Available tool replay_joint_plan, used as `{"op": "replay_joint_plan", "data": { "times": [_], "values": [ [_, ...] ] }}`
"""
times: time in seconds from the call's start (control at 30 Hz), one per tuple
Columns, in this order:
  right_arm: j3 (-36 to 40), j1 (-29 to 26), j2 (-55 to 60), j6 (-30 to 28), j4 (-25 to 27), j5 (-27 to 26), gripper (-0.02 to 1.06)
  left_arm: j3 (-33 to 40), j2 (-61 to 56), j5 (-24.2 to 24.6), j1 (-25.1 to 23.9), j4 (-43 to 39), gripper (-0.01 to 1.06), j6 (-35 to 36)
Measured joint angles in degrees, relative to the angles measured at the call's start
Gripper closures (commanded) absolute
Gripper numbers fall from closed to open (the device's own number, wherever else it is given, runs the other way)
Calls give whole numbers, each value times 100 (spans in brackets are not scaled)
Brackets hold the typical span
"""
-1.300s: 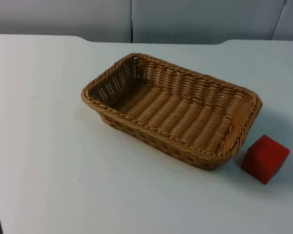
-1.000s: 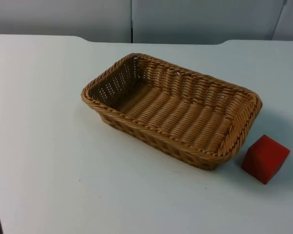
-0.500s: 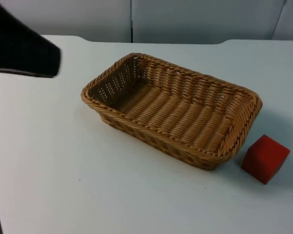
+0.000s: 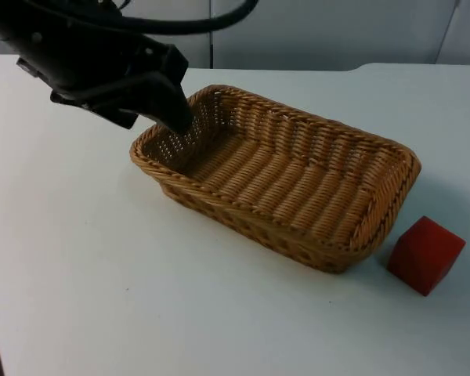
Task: Pick up the basket with the left hand and place the cube into the basket with the right hand.
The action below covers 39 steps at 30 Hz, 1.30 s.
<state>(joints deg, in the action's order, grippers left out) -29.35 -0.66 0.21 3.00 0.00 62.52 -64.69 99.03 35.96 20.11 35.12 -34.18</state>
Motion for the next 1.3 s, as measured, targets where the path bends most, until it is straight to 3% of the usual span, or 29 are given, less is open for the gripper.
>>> {"op": "replay_joint_plan", "data": {
  "times": [0.13,0.27,0.8,0.93,1.0,1.07,1.1,1.13,1.3],
  "values": [
    [0,0,0,0,0,-10,105,-470,468,-692,0,-858,34,126],
    [0,0,0,0,0,-10,105,-739,769,-951,0,-1223,34,126],
    [0,0,0,0,0,-10,105,-1384,2198,-1298,0,-1721,34,140],
    [0,0,0,0,0,-10,105,-1461,2428,-1373,0,-1820,39,140],
    [0,0,0,0,0,-10,105,-1485,2614,-1509,0,-1864,60,140],
    [0,0,0,0,0,-10,105,-1488,2640,-1536,0,-1873,94,153],
    [0,0,0,0,0,-10,105,-1500,2710,-1647,0,-1883,94,308],
    [0,0,0,0,0,-10,105,-1522,2708,-1684,-11,-1847,105,432],
    [0,0,0,0,0,-10,105,-1664,2735,-1503,-46,-1944,105,996]
  ]
}}
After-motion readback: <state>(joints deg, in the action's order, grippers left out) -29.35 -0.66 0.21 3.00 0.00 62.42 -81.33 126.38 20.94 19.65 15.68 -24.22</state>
